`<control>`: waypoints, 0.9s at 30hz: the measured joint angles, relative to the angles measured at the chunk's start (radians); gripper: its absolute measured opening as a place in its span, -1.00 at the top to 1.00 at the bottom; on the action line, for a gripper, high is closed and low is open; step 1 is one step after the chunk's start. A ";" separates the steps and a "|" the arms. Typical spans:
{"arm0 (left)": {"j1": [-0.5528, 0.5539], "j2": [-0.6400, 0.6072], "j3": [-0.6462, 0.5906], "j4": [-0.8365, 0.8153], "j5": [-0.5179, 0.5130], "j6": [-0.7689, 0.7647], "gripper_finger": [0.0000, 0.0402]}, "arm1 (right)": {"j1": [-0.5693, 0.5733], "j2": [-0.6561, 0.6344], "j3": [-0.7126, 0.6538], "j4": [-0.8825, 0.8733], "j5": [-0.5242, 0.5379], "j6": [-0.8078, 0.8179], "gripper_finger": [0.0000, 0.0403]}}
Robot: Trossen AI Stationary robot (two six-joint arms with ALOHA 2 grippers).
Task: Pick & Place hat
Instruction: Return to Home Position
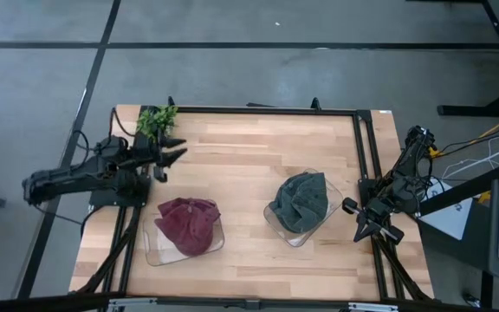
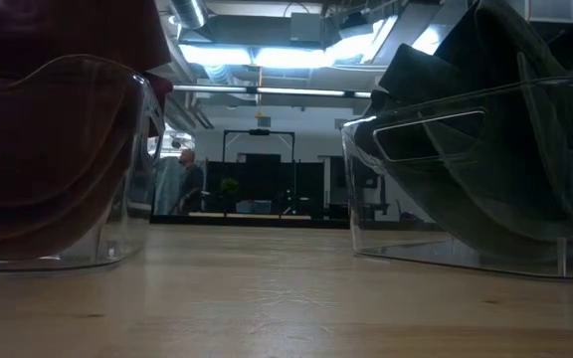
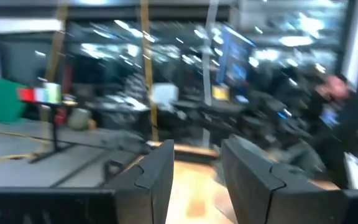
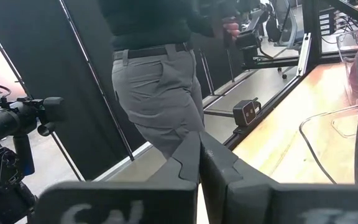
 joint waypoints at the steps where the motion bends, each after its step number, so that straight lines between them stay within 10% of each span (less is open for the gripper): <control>1: 0.027 -0.013 -0.021 0.030 -0.004 -0.013 0.35 | 0.000 0.000 0.000 0.000 0.000 0.000 0.97; 27: 0.359 -0.138 -0.278 0.246 -0.075 -0.047 0.37 | 0.000 0.000 0.000 0.000 0.000 0.000 0.97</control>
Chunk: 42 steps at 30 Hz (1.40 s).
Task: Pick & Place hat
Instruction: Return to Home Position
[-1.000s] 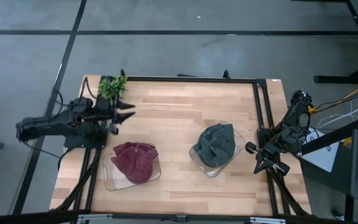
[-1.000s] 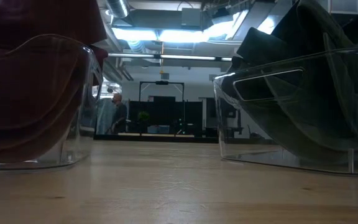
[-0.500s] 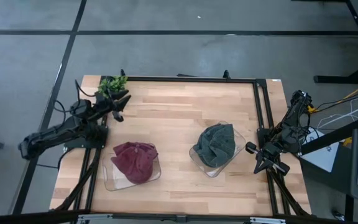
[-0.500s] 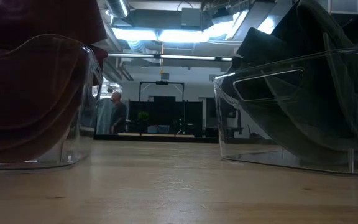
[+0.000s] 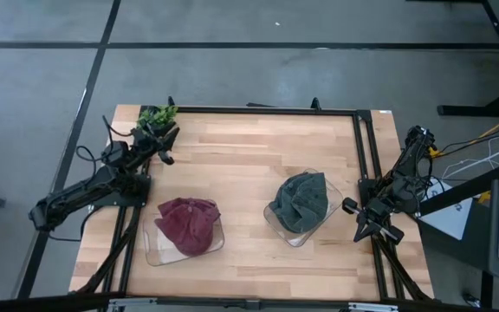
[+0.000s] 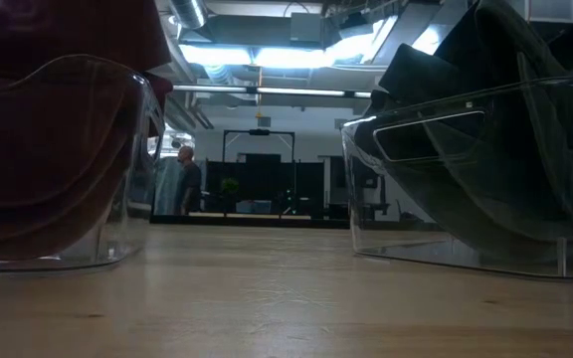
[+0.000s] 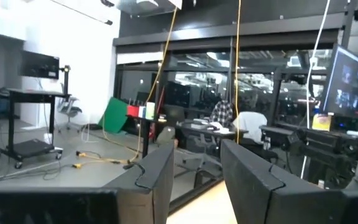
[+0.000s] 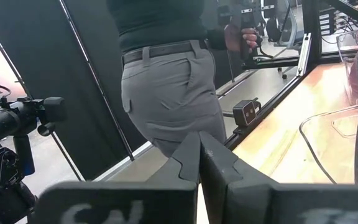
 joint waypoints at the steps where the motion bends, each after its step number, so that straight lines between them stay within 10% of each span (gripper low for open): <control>1: 0.002 -0.001 -0.007 0.006 0.000 -0.004 0.36 | 0.000 0.000 0.000 0.000 0.000 0.000 0.97; 19: 0.006 -0.040 -0.007 -0.377 0.008 -0.056 0.37 | 0.000 0.000 0.000 0.000 0.000 0.000 0.97; 42: -0.015 -0.034 -0.007 -0.382 0.080 -0.150 0.36 | 0.000 0.000 0.000 0.000 0.000 0.000 0.97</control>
